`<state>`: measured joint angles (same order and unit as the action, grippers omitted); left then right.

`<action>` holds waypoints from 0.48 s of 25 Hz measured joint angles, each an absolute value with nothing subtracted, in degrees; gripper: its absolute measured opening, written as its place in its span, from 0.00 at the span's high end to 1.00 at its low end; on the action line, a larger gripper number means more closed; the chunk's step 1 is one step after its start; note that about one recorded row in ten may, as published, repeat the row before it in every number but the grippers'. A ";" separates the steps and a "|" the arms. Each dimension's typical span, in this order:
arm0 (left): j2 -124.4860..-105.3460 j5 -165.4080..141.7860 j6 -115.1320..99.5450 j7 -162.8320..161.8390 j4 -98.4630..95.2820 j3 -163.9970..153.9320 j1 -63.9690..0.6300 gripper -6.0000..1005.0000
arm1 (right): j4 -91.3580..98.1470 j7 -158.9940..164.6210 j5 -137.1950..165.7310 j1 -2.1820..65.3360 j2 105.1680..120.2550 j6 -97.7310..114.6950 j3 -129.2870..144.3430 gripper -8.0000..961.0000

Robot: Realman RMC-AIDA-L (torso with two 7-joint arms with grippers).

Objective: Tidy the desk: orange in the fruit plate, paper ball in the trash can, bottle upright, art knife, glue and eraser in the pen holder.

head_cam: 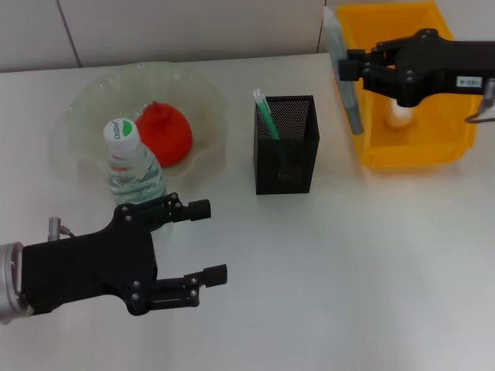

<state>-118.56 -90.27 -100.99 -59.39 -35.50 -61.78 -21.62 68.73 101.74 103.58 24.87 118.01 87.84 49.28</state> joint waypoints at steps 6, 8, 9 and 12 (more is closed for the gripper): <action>-118.56 -90.10 -100.96 -59.34 -35.09 -61.78 -21.81 0.20 | 59.56 95.79 103.92 29.45 117.58 84.03 49.18 0.87; -118.56 -90.09 -100.91 -59.33 -35.08 -61.78 -21.81 0.20 | 58.25 94.89 103.92 30.08 117.52 83.32 49.16 0.87; -118.56 -90.08 -100.89 -59.33 -35.07 -61.78 -21.82 0.20 | 57.02 93.99 103.90 30.64 117.48 82.59 49.15 0.87; -118.56 -90.07 -100.88 -59.32 -35.07 -61.78 -21.84 0.20 | 54.02 91.71 103.77 32.08 117.46 80.69 49.14 0.87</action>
<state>-118.56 -90.07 -100.88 -59.32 -35.07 -61.78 -21.84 54.02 91.71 103.77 32.08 117.46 80.69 49.14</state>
